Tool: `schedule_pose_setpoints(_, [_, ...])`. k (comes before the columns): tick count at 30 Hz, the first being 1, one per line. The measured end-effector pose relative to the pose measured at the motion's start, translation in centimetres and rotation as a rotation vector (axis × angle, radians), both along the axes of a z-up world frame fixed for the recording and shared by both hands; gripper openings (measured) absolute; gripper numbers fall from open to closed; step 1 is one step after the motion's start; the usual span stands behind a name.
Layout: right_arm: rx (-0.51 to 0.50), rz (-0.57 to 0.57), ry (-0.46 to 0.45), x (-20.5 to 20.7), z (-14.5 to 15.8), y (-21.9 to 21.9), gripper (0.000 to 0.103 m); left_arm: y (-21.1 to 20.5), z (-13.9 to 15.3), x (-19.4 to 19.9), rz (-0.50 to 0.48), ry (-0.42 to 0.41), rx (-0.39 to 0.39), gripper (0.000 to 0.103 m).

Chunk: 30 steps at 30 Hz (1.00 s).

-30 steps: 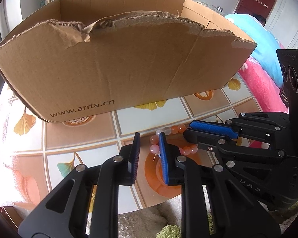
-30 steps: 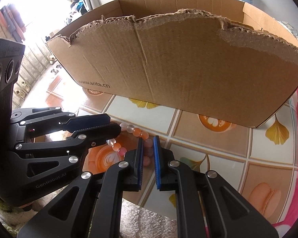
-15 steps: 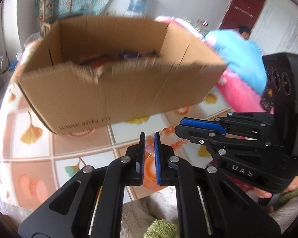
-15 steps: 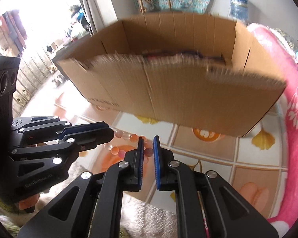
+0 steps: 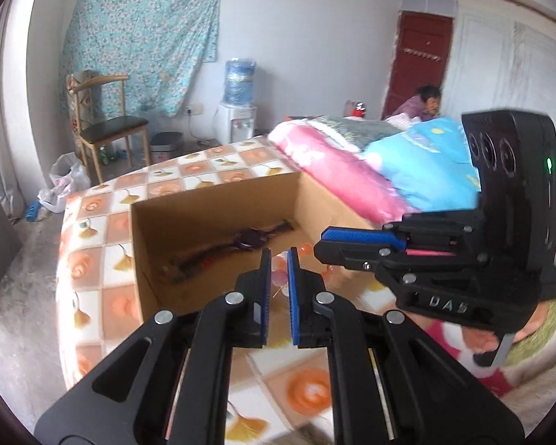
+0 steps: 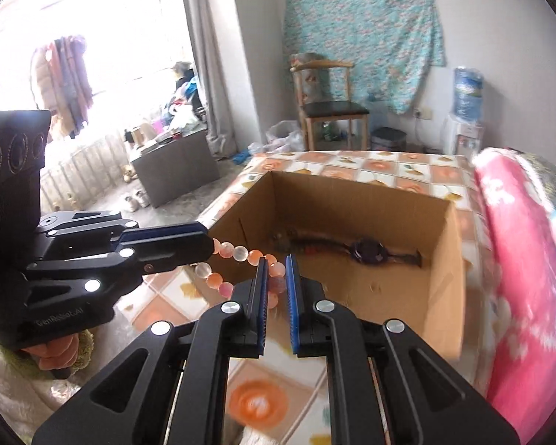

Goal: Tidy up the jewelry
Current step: 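Lift the bracelet with both tools and carry it over the box, then open both tools to drop the bracelet into the box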

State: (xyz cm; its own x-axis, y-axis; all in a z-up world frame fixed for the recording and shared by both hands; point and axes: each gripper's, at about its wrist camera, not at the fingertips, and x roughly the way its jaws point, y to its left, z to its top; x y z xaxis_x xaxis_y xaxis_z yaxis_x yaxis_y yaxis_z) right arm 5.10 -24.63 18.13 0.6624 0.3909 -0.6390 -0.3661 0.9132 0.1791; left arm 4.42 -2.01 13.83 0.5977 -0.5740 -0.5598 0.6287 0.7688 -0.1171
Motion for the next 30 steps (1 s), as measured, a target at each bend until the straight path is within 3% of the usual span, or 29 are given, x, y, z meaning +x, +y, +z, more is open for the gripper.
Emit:
schedule_pose_setpoints(5, [0.096, 0.110, 0.301, 8.0, -3.6, 0.0, 0.010, 0.4, -2.7, 6.1, 0.028, 0.166, 0.083, 0.008])
schedule_pose_setpoints(8, [0.143, 0.149, 0.511, 11.1, -7.5, 0.7, 0.010, 0.6, -5.2, 8.7, 0.039, 0.263, 0.148, 0.008])
schedule_pose_setpoints(11, [0.141, 0.176, 0.633, 12.2, -10.1, 1.8, 0.010, 0.5, -6.7, 9.8, 0.043, 0.309, 0.207, 0.008])
schedule_pose_setpoints(15, [0.137, 0.177, 0.727, 12.5, -11.9, 2.7, 0.010, 0.7, -7.9, 10.1, 0.049, 0.323, 0.258, 0.013])
schedule_pose_setpoints(16, [0.147, 0.168, 0.734, 12.5, -12.1, 2.6, 0.010, 0.9, -8.0, 10.2, 0.052, 0.329, 0.252, 0.020])
schedule_pose_setpoints(18, [0.156, 0.151, 0.723, 12.4, -11.9, 2.3, 0.011, 1.3, -7.8, 10.5, 0.053, 0.330, 0.230, 0.022])
schedule_pose_setpoints(19, [0.161, 0.146, 0.711, 12.3, -11.8, 2.0, 0.011, 1.6, -7.4, 10.3, 0.072, 0.310, 0.229, 0.028])
schedule_pose_setpoints(23, [0.177, 0.089, 0.591, 10.2, -9.0, 0.2, 0.013, 2.7, -5.3, 9.1, 0.109, 0.225, 0.191, 0.042])
schedule_pose_setpoints(26, [0.193, 0.031, 0.456, 7.6, -5.7, -1.7, 0.032, 3.7, -3.4, 7.6, 0.139, 0.166, 0.140, 0.057])
schedule_pose_setpoints(30, [0.194, -0.051, 0.290, 4.3, -2.0, -3.6, 0.047, 4.5, -1.1, 5.1, 0.176, 0.097, 0.080, 0.078])
